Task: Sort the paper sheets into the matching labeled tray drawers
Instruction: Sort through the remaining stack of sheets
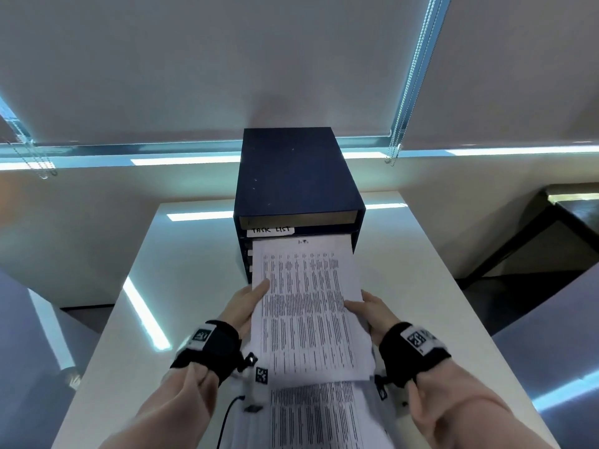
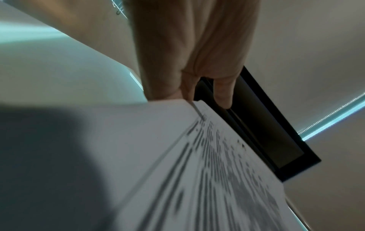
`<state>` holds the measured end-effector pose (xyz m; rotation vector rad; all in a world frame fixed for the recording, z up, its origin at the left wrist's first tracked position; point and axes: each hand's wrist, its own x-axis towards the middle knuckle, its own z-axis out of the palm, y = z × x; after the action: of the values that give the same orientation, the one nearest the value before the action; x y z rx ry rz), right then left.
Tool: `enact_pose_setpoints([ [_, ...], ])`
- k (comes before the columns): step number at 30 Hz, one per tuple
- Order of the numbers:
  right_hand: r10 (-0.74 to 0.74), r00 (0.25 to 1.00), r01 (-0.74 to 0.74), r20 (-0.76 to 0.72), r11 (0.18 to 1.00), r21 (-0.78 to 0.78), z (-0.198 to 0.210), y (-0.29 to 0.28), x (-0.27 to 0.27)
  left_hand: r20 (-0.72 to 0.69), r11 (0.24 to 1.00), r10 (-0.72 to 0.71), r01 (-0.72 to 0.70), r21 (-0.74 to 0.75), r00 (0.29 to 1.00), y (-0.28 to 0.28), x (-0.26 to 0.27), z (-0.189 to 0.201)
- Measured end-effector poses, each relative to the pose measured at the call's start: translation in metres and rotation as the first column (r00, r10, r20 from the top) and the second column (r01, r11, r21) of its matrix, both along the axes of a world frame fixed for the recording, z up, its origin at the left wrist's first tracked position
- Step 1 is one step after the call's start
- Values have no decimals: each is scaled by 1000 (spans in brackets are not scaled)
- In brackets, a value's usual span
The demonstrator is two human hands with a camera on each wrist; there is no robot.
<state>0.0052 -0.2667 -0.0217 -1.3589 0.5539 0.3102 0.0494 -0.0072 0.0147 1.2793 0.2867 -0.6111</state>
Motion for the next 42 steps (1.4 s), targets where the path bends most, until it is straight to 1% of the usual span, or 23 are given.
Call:
enact_pose_setpoints([
  [3,6,999,-4,36,997,-71,3,-6,54,-18,999,-32,32,0,999,-1,-15,-3],
  [5,18,999,-15,36,997,-75,23,-2,77,-17,998,-29,30,62,999,-2,-17,-8],
  [10,72,995,-79,-70,992,-99,55,6,77,51,988,100,-106,117,994,-7,18,-22],
  [13,7,997,0,-72,994,107,41,1,86,-8,977,209,-209,-39,978,-16,51,-15],
  [15,-152,987,162,-56,928,335,41,6,101,-57,939,260,-266,-219,964,-19,75,-8],
  [17,-231,973,205,2,867,454,42,15,120,-80,885,300,-309,-347,951,-23,94,0],
  [19,-238,971,201,27,873,445,44,25,131,-10,907,316,-305,-290,949,-26,101,4],
  [21,-168,985,138,43,908,395,45,30,127,100,961,249,-233,-146,963,-26,93,2],
  [23,-37,998,20,55,957,290,40,28,108,200,992,65,-85,96,978,-24,73,-7],
  [24,28,999,-35,36,979,203,32,24,96,234,971,-60,2,239,970,-21,61,-18],
  [25,70,998,-71,4,992,103,23,20,81,268,904,-216,89,417,939,-18,48,-30],
  [26,78,996,-78,-34,997,3,12,15,66,270,761,-401,154,630,875,-14,36,-45],
  [27,53,996,-58,-71,996,-72,1,9,51,223,552,-575,172,816,787,-10,25,-60],
  [28,10,994,-24,-106,991,-129,-10,4,36,155,361,-696,156,919,701,-6,14,-72],
  [29,-46,990,24,-135,986,-165,-22,-1,22,106,245,-753,127,961,650,-2,5,-83],
  [30,-103,983,74,-154,980,-183,-33,-5,8,102,200,-770,86,976,630,1,-2,-90],
  [33,-206,958,169,-200,968,-187,-53,-11,-28,248,261,-732,-75,962,634,2,-19,-91],
  [35,-218,956,181,-198,965,-190,-57,-11,-45,352,306,-730,-180,935,586,2,-27,-86],
  [36,-231,957,197,-177,962,-190,-54,-9,-50,410,353,-723,-212,911,557,1,-29,-85],
  [37,-236,961,207,-141,959,-195,-51,-9,-55,461,429,-684,-199,881,566,1,-30,-80],
  [38,-224,969,199,-105,958,-206,-44,-7,-58,513,531,-622,-162,832,591,-1,-32,-73],
  [40,-133,990,120,-42,966,-230,-31,-5,-62,536,745,-454,-27,667,712,-4,-35,-52],
  [42,-72,997,70,-14,991,-115,-17,-1,-63,446,863,-308,50,502,840,-8,-34,-28],
])
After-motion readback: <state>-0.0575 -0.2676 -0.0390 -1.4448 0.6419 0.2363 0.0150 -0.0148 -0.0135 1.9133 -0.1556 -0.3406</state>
